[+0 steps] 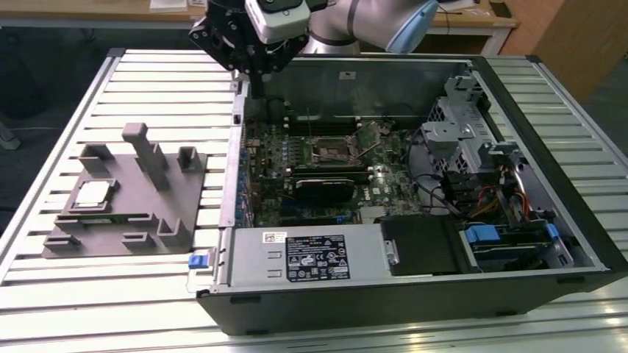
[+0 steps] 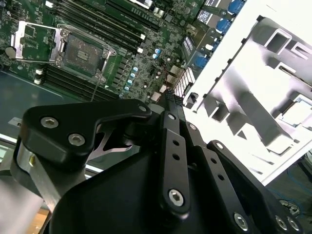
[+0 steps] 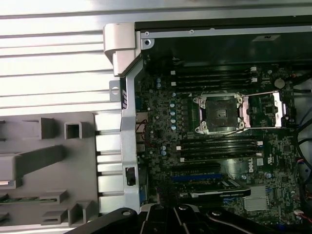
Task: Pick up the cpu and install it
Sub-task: 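Reach for the cpu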
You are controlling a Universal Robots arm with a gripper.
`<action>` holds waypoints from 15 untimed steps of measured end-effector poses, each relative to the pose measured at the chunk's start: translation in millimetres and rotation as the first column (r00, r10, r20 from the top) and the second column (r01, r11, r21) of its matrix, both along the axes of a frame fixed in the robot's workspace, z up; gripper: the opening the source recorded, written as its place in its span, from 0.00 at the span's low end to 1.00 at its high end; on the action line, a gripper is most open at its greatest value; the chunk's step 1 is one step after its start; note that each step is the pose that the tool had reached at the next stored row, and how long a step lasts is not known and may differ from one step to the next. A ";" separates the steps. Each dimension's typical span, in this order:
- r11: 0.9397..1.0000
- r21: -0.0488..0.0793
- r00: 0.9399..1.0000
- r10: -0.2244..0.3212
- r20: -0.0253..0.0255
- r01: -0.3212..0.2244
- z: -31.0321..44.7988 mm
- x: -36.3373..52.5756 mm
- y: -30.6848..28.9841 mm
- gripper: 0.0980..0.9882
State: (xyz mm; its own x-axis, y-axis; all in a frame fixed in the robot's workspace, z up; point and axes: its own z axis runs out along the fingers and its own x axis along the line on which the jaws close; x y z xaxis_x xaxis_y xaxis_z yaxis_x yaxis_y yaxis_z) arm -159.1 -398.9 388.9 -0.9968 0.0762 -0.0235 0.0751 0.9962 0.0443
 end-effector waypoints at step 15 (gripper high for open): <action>1.000 0.000 1.000 0.000 -0.001 0.000 -1.4 -4.8 0.0 0.01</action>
